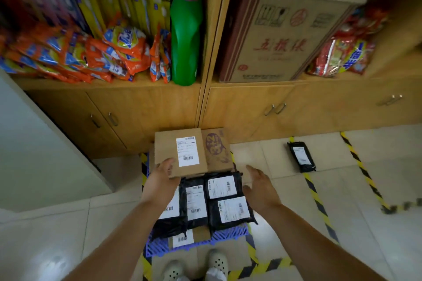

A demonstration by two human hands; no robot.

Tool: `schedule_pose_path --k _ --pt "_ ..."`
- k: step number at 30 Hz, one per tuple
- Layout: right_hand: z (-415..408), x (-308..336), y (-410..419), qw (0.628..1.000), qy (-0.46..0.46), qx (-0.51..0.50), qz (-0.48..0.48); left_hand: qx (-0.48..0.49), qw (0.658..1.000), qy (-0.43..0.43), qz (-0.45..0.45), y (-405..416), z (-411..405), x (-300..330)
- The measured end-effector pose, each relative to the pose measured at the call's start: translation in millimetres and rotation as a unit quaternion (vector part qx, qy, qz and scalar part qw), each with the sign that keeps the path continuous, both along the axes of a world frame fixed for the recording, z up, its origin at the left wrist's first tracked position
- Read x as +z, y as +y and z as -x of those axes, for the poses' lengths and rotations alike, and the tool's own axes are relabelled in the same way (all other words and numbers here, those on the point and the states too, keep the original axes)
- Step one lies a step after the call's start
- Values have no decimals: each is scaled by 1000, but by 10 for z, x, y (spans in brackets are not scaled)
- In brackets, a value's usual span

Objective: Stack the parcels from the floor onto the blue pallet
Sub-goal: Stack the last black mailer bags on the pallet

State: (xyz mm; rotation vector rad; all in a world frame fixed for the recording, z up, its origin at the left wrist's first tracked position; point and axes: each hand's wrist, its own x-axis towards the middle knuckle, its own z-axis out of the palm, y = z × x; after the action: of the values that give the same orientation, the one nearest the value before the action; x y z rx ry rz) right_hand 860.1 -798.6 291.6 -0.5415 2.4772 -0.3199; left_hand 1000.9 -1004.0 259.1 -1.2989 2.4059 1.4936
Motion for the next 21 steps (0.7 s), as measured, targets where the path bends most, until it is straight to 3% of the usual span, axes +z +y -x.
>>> schedule_pose_path --k 9,21 --pt "-136 1011 1037 994 62 -83 28 -95 995 9 -12 556 79 827" --pt "150 1221 2550 989 56 -138 19 -189 982 -11 9 1824 618 1188"
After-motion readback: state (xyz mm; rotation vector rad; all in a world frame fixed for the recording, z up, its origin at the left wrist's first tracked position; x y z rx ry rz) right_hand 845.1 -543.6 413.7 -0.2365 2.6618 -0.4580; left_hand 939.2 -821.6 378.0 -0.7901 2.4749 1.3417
